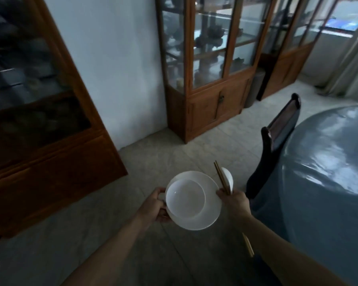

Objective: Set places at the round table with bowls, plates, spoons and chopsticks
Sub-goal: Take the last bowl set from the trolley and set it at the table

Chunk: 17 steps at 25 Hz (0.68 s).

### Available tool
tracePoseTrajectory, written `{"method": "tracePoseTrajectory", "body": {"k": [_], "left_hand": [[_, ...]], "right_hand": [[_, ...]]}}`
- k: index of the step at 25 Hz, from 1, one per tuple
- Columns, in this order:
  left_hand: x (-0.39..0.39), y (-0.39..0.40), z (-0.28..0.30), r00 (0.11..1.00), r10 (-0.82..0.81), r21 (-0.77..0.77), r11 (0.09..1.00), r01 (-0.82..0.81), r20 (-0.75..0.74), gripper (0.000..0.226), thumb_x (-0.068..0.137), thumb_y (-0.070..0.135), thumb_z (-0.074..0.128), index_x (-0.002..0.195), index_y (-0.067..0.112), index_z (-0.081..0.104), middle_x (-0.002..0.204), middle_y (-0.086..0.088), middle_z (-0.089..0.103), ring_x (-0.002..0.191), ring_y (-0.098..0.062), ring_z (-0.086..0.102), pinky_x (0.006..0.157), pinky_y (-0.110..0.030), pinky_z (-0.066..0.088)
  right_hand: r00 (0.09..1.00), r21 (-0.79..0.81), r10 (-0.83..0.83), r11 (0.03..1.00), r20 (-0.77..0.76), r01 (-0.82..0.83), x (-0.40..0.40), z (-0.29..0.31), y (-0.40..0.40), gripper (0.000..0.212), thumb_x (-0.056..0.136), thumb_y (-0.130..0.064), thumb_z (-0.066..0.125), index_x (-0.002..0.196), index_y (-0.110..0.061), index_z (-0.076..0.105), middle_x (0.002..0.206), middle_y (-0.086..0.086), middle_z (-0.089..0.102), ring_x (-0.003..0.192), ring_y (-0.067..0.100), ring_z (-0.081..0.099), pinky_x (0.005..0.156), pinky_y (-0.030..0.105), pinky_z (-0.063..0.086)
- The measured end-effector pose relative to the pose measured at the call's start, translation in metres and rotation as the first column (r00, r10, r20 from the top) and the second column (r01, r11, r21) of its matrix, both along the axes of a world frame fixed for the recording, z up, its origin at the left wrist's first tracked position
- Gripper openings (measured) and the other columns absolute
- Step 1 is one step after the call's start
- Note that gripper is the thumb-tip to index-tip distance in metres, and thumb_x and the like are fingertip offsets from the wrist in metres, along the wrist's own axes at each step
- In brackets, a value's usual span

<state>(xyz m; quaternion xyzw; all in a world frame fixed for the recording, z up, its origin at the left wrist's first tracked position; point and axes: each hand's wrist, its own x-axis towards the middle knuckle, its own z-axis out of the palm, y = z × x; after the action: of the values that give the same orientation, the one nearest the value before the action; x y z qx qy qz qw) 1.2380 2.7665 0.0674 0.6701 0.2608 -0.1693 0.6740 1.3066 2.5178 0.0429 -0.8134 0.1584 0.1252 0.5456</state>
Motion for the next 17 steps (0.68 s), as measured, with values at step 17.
{"method": "tracePoseTrajectory", "body": {"k": [17], "left_hand": [[0.400, -0.138, 0.023, 0.893, -0.447, 0.011, 0.895, 0.447, 0.061, 0.040, 0.091, -0.003, 0.041, 0.103, 0.032, 0.056, 0.089, -0.014, 0.074, 0.071, -0.031, 0.074, 0.056, -0.037, 0.058]], "right_hand": [[0.883, -0.040, -0.453, 0.887, 0.124, 0.460, 0.268, 0.031, -0.141, 0.013, 0.084, -0.035, 0.067, 0.086, -0.022, 0.068, 0.075, 0.000, 0.067, 0.072, 0.019, 0.064, 0.064, 0.031, 0.049]]}}
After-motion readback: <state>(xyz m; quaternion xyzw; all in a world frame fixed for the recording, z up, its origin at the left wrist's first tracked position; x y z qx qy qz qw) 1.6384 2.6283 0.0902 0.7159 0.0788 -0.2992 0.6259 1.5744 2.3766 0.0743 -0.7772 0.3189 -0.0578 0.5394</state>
